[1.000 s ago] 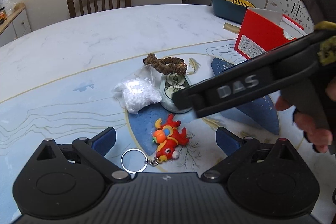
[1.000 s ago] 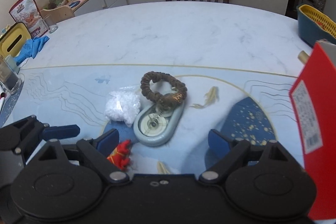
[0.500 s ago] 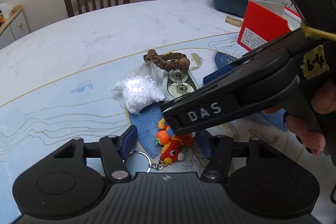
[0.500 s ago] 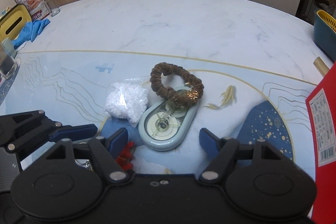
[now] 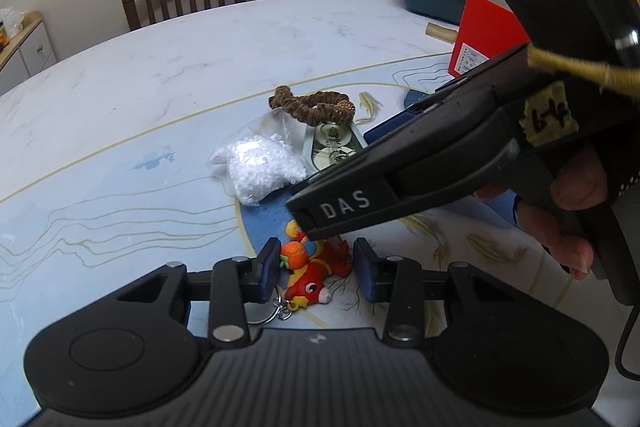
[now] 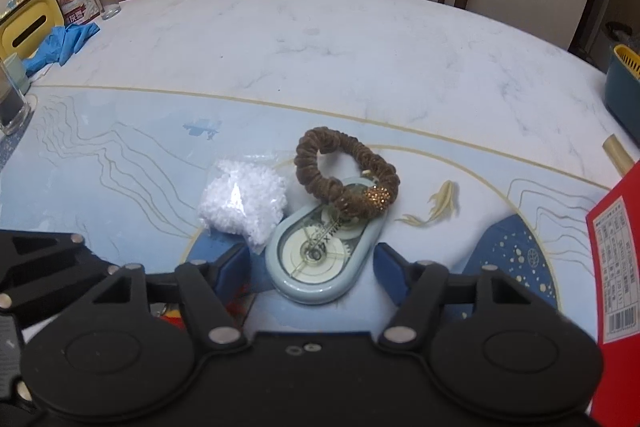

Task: Organize objects
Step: 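Grasp the red fish keychain with left tool while right grasps tape dispenser, then carry the keychain with left tool while right carries tape dispenser into box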

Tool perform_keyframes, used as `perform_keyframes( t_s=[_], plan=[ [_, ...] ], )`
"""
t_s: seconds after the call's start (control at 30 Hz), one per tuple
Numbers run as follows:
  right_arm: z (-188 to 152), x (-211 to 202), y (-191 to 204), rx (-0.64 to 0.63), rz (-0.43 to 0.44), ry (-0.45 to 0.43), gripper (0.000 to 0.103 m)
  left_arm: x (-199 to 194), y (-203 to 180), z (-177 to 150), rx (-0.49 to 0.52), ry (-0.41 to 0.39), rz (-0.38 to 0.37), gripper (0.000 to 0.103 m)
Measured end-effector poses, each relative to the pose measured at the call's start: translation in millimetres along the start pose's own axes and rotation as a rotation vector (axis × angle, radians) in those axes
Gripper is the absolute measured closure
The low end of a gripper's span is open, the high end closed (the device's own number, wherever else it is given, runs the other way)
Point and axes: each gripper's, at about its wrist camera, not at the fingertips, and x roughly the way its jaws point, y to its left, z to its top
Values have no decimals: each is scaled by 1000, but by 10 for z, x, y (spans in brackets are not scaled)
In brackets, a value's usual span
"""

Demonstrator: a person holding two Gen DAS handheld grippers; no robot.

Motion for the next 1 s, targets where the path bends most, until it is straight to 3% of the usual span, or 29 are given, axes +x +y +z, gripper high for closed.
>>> perform_keyframes(
  t_s=[0.27, 0.77, 1.0],
  plan=[
    [-71, -34, -29, -52, -4, -32, 48, -35, 112, -23, -60, 9, 10, 65],
    [-497, -461, -229, 4, 67, 5, 49, -169, 66, -56, -124, 41, 3, 65],
    [-705, -851, -369, 23, 96, -23, 50, -333, -71, -4, -144, 31, -17, 65]
  ],
)
